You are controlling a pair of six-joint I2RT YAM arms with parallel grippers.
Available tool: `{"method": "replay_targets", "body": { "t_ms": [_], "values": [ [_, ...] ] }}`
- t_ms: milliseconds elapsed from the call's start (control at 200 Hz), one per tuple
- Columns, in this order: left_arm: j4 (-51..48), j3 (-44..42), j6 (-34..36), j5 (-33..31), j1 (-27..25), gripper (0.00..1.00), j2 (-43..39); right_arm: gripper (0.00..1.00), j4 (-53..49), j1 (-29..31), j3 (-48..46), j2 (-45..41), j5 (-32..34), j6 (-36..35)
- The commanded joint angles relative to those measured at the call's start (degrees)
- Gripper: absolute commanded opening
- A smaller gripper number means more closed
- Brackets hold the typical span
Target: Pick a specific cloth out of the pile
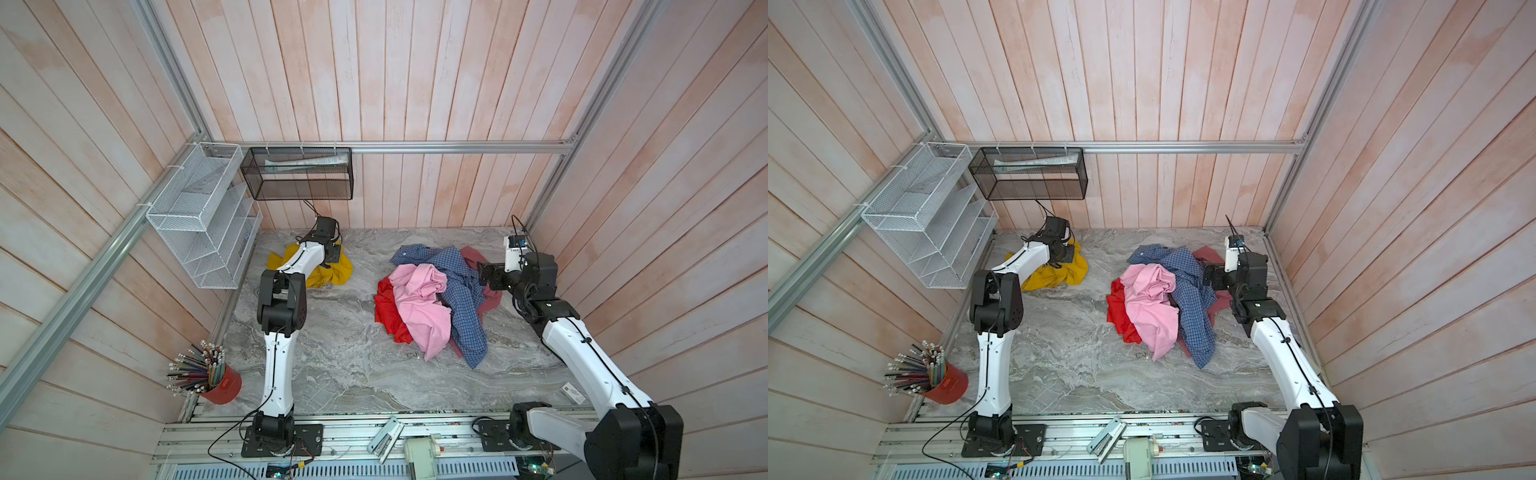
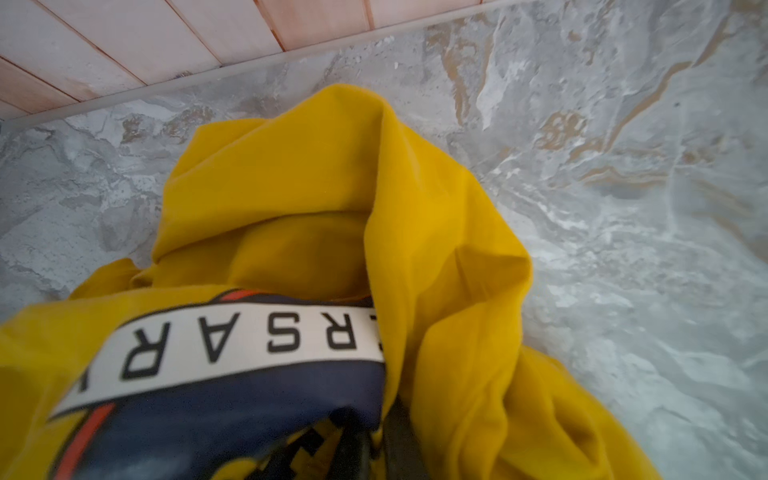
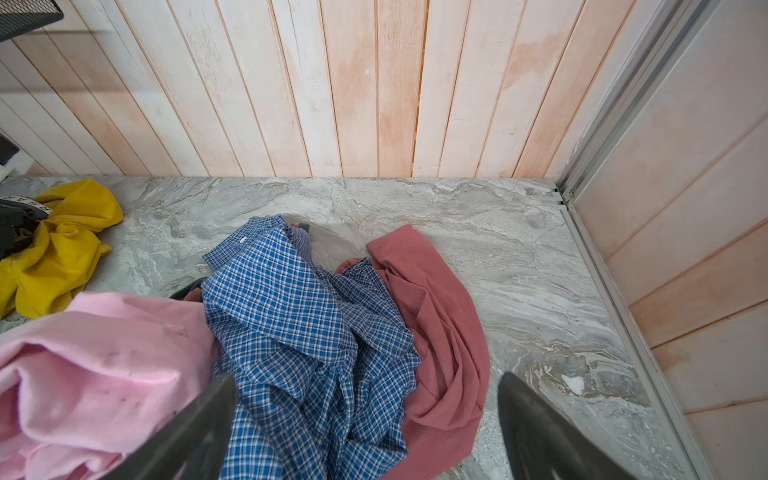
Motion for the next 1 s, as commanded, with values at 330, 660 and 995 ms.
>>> {"method": "replay_targets", "body": {
  "t_ms": [330,660,995],
  "values": [
    [1.85,3.28,1.80,-3.39,0.21,0.17,4.95,0.98,-1.04,-0.33,-1.15,-0.57,1.76,-1.05],
    [4.92,1.07,0.96,0.11,0.69,0.36,2.41,0.98,0.46,-2.14,-3.39,-2.92,-0.73,-0.28],
    [13.30,-11.55,-2.34,3.23,0.64,0.88,-9.45,0.98,2.89,-2.88,-4.09,-2.31,-3.97,-0.98]
  ]
}}
